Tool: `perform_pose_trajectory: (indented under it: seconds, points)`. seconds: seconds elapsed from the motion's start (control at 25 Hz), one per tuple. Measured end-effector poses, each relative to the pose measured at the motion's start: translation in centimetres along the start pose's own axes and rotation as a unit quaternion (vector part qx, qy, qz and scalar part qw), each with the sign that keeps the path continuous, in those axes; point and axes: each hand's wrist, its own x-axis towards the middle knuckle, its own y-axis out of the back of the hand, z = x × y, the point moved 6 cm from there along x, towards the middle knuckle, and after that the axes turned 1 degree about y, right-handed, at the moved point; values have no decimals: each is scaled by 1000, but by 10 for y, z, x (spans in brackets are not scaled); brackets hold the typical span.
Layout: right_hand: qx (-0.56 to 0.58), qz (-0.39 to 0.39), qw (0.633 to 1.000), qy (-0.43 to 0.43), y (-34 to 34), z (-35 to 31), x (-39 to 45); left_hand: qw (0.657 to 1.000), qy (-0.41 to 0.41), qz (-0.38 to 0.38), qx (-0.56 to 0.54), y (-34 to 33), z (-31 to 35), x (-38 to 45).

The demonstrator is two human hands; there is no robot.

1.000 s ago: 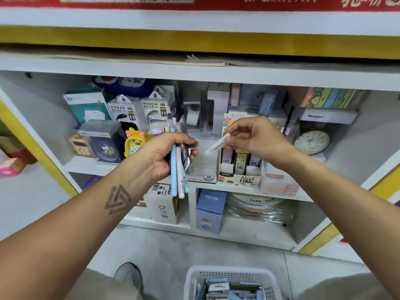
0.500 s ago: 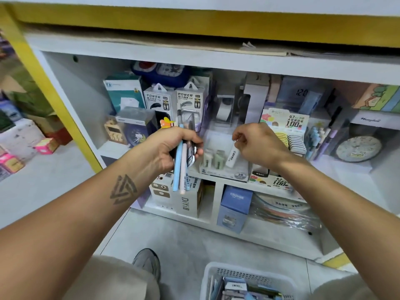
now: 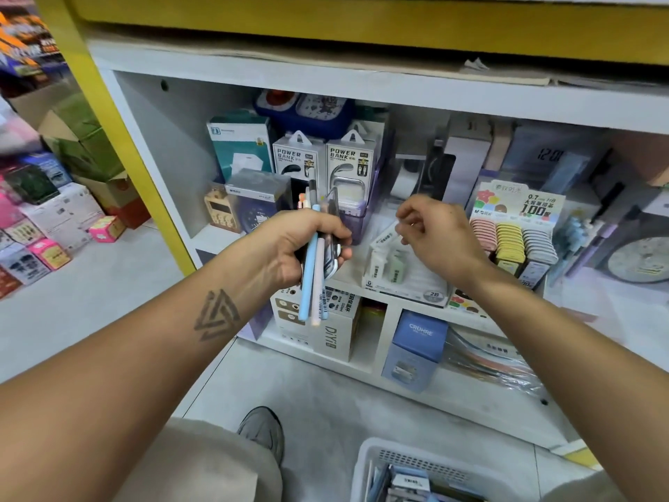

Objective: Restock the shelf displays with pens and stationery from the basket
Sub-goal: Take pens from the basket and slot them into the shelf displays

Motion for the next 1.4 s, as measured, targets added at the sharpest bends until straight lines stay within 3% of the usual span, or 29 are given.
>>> perform_pose_trajectory:
  seconds: [0.4, 0.6, 0.68, 0.76, 0.84, 0.88, 1.0, 1.16, 1.4]
  points:
    - [-182, -60, 980, 57, -18, 0, 2, 1000, 5, -18, 13, -3, -1, -1]
    - [-223, -169, 958, 70, -34, -3, 3, 999, 4, -40, 36, -11, -3, -2]
    - [-147, -159, 975, 41, -29, -8, 3, 998, 5, -49, 45, -18, -4, -3]
    - [87, -118, 987, -64, -15, -7, 1, 997, 10, -63, 47, -28, -5, -3]
    - [306, -132, 930, -153, -6, -9, -5, 995, 14, -84, 46, -41, -7, -5]
    - [347, -152, 910, -168, -4, -11, -8, 994, 16, -94, 47, -49, -8, -5]
    - [381, -177, 886, -194, 4, -9, -18, 992, 23, -112, 47, -70, -11, -5]
    - [428, -143, 857, -250, 25, 12, -26, 989, 16, -144, 11, -96, -10, -6]
    - [517, 21, 820, -245, 82, 38, -33, 990, 23, -140, 7, -131, -15, -1]
